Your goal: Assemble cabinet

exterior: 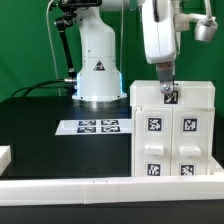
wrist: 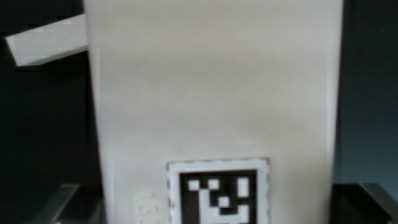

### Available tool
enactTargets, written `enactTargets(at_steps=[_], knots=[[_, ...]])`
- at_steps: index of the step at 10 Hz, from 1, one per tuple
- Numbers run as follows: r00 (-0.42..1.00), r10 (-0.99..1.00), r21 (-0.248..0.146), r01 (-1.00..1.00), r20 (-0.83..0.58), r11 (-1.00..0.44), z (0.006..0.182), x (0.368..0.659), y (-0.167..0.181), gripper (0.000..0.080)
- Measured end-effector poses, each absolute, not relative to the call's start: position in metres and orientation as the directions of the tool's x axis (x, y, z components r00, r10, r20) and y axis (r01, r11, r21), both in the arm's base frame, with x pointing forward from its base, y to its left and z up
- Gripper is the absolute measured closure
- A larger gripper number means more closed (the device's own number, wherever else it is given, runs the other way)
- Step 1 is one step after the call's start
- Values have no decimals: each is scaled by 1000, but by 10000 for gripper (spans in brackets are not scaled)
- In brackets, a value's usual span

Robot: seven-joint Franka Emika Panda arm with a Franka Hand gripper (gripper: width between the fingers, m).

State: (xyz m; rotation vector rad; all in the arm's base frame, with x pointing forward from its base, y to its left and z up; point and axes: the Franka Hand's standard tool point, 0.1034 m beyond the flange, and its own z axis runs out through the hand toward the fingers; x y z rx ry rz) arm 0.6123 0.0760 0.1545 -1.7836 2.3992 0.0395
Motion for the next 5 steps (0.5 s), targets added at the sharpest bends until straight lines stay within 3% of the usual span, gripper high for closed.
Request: enactTargets(at_steps=[3,4,5], knots=[[-354,-923,-50,-930,-152,365,155,611,73,242],[-337,-929,-53,-936,-151,348,155,611,73,183],[-325,-933,-56,-940,-151,337,156,611,74,183]])
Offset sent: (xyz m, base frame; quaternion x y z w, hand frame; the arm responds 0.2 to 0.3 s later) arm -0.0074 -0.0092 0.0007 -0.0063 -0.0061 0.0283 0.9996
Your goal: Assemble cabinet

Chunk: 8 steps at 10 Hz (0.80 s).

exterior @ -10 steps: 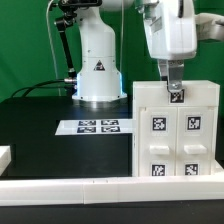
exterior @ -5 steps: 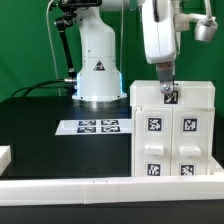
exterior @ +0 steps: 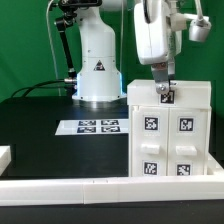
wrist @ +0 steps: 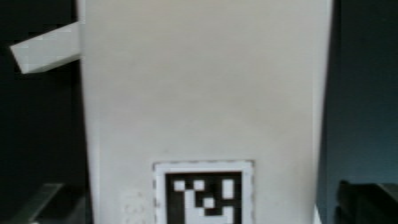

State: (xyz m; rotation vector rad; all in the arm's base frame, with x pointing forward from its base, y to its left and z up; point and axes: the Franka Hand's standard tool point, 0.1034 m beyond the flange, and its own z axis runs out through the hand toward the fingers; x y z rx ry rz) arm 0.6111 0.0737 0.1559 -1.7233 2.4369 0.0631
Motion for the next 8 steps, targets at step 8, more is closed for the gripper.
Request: enactTargets(at_steps=[8], knots=[[-273,-946,-95,-951,-176,293,179,622,107,3]])
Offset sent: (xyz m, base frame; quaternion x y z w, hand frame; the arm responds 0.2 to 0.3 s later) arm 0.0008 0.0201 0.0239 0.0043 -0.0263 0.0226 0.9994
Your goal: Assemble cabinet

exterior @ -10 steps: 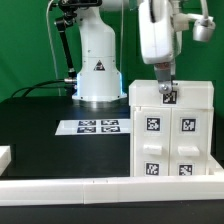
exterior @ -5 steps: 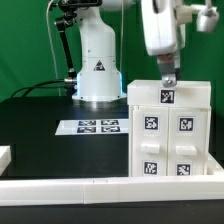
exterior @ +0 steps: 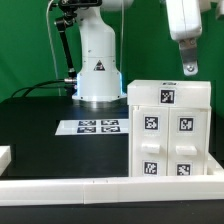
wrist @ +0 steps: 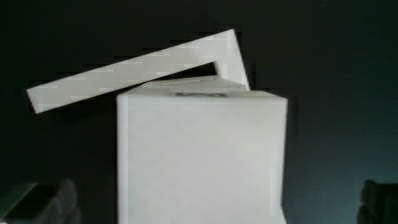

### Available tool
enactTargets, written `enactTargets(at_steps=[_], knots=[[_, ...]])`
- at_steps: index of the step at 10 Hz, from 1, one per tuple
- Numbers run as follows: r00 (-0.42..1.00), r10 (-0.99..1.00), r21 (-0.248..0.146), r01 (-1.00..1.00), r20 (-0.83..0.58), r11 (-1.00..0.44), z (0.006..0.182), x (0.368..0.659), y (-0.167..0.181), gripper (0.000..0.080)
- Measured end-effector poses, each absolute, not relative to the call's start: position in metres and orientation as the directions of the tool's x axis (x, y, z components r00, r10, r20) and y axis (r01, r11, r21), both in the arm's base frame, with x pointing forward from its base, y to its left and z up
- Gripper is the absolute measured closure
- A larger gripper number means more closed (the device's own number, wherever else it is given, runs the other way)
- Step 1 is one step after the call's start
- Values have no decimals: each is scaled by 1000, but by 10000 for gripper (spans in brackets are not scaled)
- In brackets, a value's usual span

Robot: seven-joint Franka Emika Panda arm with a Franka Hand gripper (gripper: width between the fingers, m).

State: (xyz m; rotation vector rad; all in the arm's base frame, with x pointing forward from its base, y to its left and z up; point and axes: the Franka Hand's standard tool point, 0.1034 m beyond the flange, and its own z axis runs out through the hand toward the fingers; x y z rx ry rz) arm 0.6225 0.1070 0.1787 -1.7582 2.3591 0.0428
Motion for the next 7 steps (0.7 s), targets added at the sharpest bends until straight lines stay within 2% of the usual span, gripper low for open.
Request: enactTargets(at_steps=[7], knots=[[-254,-952,-96,-957,-172,273,177,622,108,3]])
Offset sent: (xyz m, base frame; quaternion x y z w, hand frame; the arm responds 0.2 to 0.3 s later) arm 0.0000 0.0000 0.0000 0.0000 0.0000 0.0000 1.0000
